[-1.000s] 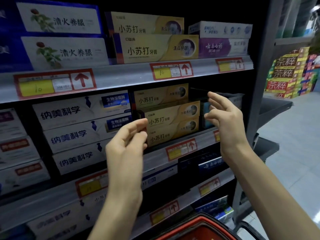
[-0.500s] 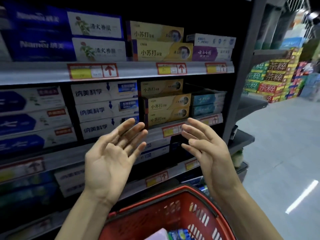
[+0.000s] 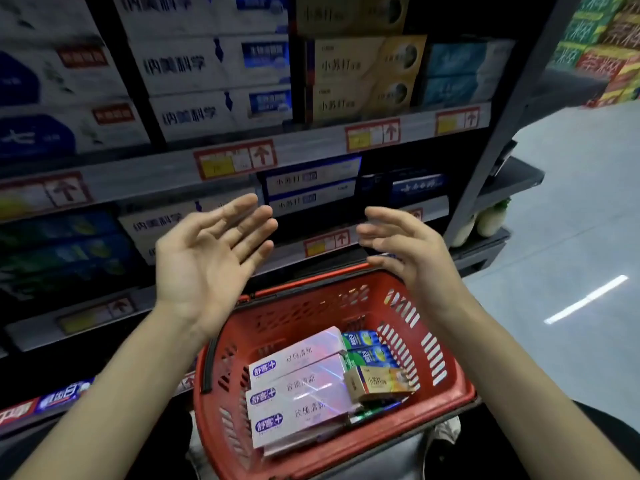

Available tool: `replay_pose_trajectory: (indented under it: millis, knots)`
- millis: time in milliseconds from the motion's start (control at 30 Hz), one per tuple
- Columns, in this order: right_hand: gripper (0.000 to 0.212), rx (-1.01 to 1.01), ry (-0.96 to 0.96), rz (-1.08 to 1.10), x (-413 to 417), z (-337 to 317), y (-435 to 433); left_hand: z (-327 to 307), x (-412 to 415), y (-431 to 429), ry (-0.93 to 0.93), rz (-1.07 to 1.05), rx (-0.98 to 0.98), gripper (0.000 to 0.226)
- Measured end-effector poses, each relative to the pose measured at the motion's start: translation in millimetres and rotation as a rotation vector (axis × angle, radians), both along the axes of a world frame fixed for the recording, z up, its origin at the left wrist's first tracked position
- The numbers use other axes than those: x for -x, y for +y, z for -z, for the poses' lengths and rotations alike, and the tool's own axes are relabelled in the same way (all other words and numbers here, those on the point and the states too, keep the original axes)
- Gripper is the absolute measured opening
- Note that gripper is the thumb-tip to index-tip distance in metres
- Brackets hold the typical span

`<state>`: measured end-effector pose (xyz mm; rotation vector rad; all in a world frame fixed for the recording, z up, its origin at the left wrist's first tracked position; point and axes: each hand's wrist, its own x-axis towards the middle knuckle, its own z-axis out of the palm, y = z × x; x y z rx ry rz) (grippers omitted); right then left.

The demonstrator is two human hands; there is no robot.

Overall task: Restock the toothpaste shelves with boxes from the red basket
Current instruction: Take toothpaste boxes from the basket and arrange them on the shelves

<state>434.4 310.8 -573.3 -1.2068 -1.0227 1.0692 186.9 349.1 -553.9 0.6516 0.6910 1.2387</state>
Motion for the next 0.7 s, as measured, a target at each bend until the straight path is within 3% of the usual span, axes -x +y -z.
replay_pose_trajectory:
  millis: [333,700]
  knots:
    - [0.043,0.096,0.0,0.021,-8.6,11.7,4.2,18.5,-12.0,5.1,0.165,0.079,0.03,0.039]
    - [0.037,0.191,0.121,0.048,-10.8,7.8,-6.0,48.7,-46.4,10.1,0.296,0.228,0.137,0.037]
